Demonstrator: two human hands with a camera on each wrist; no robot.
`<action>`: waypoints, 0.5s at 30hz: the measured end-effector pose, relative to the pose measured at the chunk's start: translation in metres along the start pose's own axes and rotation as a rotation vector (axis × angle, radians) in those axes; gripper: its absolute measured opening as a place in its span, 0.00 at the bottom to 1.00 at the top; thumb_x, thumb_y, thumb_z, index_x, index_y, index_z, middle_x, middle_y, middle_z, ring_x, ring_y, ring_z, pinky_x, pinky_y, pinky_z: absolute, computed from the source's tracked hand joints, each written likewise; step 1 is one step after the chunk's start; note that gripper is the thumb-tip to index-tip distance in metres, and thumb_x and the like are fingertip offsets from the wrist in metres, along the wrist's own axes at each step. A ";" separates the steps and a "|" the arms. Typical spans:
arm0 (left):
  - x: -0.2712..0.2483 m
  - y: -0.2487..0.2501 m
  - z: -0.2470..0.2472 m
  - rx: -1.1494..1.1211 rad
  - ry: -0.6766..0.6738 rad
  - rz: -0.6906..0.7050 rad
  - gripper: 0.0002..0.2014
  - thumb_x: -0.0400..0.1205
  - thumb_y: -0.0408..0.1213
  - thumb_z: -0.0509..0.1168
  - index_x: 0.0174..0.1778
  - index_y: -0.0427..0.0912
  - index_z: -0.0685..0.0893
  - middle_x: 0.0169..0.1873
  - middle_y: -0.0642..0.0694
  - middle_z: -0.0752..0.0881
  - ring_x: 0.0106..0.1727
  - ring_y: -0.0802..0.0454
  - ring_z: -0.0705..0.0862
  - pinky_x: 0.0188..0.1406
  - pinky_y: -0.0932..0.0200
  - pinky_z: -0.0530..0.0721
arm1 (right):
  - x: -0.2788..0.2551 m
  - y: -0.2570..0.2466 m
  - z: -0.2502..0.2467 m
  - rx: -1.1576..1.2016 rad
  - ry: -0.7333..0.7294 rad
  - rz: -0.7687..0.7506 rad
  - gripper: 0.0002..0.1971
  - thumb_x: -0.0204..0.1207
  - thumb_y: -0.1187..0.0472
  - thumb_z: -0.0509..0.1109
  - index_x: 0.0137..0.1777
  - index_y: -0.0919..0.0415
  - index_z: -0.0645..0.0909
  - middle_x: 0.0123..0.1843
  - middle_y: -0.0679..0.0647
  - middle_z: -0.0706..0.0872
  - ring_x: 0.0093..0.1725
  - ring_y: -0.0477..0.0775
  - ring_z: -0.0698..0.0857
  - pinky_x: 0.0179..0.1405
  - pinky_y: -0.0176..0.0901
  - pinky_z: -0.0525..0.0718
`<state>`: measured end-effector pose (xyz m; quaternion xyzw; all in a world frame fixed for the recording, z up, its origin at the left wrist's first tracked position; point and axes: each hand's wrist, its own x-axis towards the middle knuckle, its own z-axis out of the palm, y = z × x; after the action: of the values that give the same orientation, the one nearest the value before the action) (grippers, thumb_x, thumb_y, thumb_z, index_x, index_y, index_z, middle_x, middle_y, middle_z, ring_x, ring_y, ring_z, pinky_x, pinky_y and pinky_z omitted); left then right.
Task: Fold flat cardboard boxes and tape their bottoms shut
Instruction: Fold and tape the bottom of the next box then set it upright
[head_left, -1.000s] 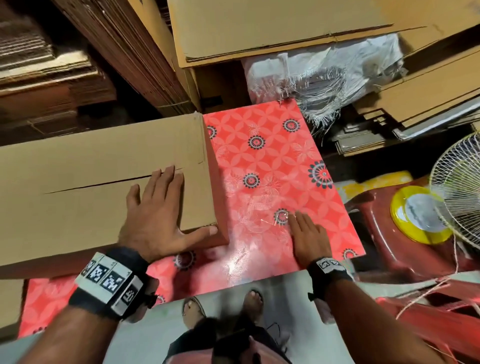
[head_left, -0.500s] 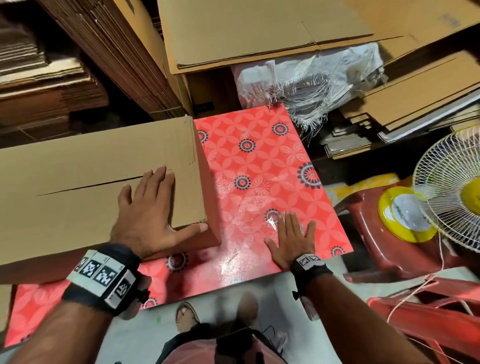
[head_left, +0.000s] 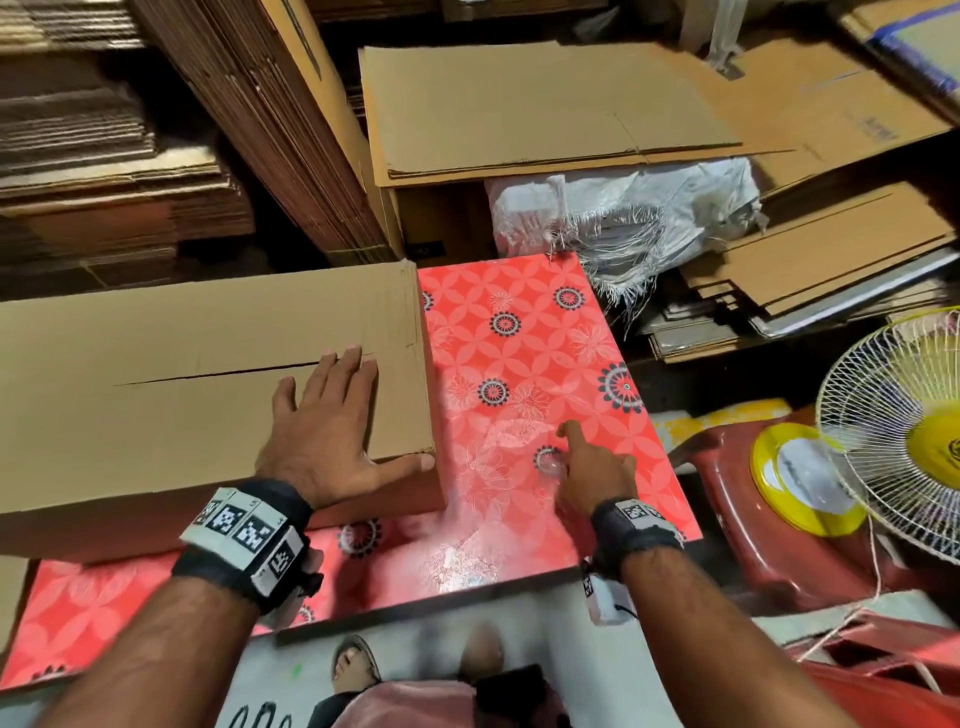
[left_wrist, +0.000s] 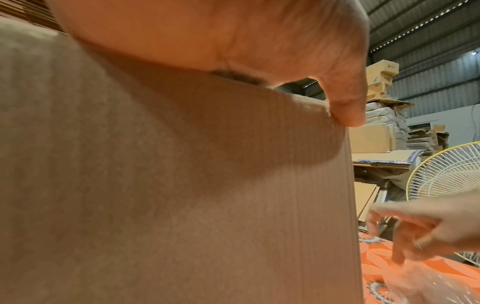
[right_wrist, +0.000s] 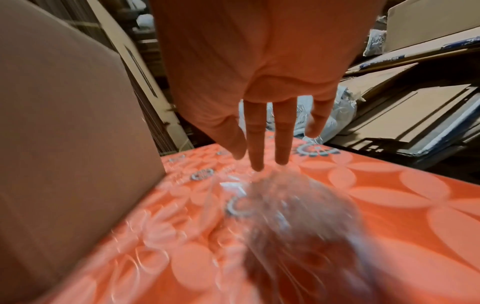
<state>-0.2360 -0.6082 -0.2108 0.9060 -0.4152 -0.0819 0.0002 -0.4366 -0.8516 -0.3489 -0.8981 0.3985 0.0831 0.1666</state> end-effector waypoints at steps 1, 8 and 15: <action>0.000 0.000 0.000 0.005 -0.007 -0.005 0.69 0.60 0.92 0.43 0.90 0.44 0.50 0.90 0.47 0.46 0.90 0.45 0.47 0.84 0.29 0.51 | 0.001 -0.006 -0.006 0.028 0.034 -0.006 0.28 0.72 0.71 0.65 0.65 0.42 0.64 0.36 0.45 0.82 0.42 0.59 0.82 0.53 0.57 0.68; 0.001 0.002 -0.003 -0.017 -0.035 -0.021 0.69 0.60 0.92 0.45 0.90 0.46 0.47 0.90 0.48 0.44 0.90 0.46 0.44 0.84 0.29 0.48 | 0.007 -0.080 -0.073 0.486 0.212 -0.366 0.11 0.83 0.54 0.63 0.61 0.54 0.81 0.56 0.53 0.90 0.57 0.59 0.88 0.57 0.55 0.85; 0.004 -0.001 -0.014 -0.316 -0.042 0.066 0.66 0.59 0.87 0.58 0.88 0.47 0.56 0.87 0.44 0.61 0.87 0.43 0.59 0.84 0.31 0.58 | -0.021 -0.193 -0.120 0.638 0.141 -0.705 0.21 0.89 0.47 0.55 0.73 0.56 0.76 0.68 0.52 0.85 0.66 0.52 0.83 0.66 0.48 0.79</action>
<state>-0.2302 -0.6118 -0.1973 0.8787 -0.4266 -0.1649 0.1369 -0.3048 -0.7601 -0.1863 -0.8861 0.0857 -0.1660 0.4242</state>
